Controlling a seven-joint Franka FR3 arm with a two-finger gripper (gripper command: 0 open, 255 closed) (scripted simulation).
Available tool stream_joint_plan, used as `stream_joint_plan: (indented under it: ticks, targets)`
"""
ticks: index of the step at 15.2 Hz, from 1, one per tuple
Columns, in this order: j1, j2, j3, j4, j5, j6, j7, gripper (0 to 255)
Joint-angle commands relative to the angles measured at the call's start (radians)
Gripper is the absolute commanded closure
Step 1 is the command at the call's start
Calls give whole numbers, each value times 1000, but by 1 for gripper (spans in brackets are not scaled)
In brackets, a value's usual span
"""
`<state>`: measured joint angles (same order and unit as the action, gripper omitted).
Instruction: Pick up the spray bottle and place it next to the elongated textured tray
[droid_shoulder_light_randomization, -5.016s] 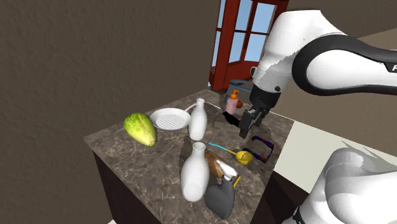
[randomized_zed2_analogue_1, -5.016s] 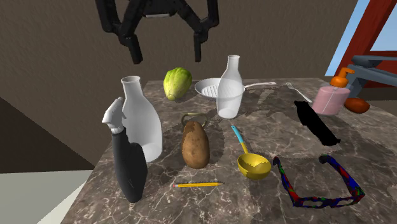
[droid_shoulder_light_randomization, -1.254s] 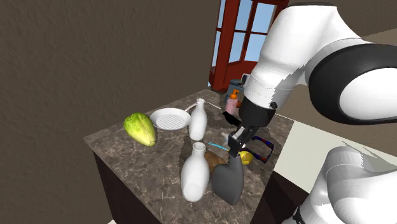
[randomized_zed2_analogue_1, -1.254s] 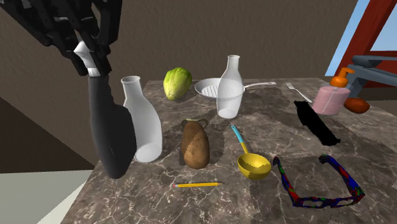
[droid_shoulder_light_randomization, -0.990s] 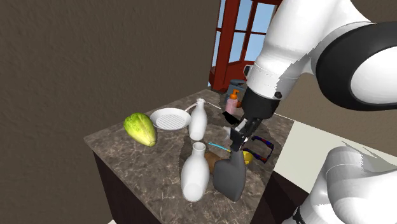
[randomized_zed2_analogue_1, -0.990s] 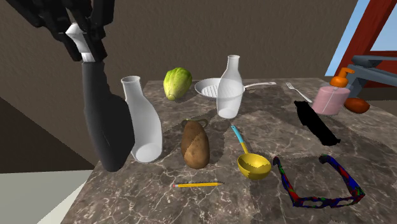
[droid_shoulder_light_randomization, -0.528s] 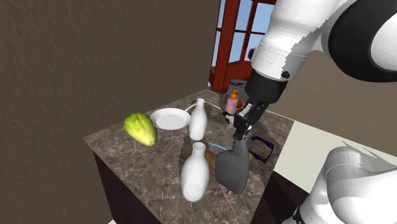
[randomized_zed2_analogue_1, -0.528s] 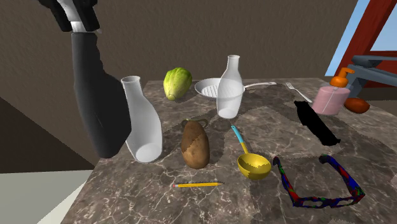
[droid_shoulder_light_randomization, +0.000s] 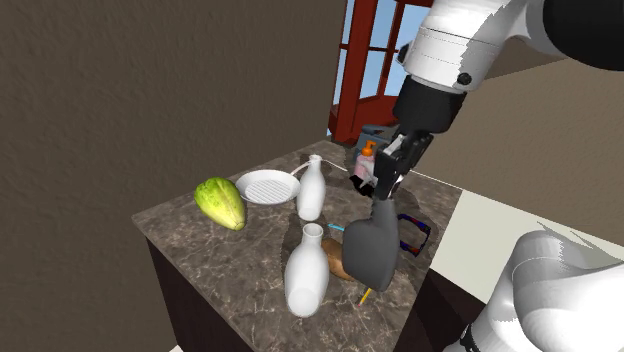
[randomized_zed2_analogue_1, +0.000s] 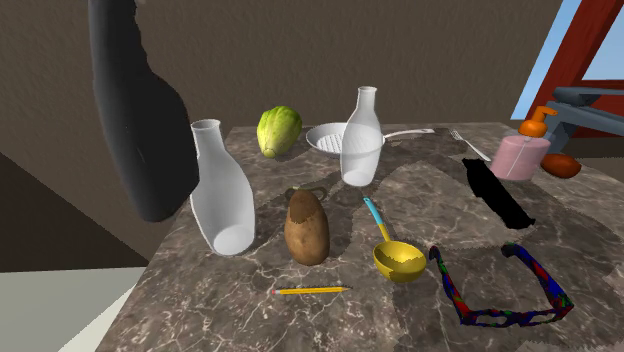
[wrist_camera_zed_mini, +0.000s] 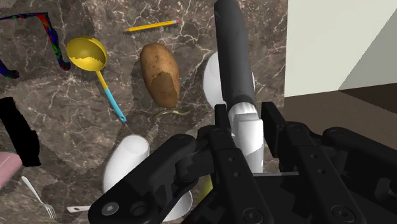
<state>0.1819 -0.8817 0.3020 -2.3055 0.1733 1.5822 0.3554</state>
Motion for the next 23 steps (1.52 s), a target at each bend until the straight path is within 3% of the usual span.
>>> stream_joint_plan:
  ticks: [1,19,23]
  targets:
    - [-4,15,-2,39,-4,-24,2,255]
    - [-30,140,-20,366,-37,-226,10,255]
    - [-48,175,-96,366,-84,-200,-79,255]
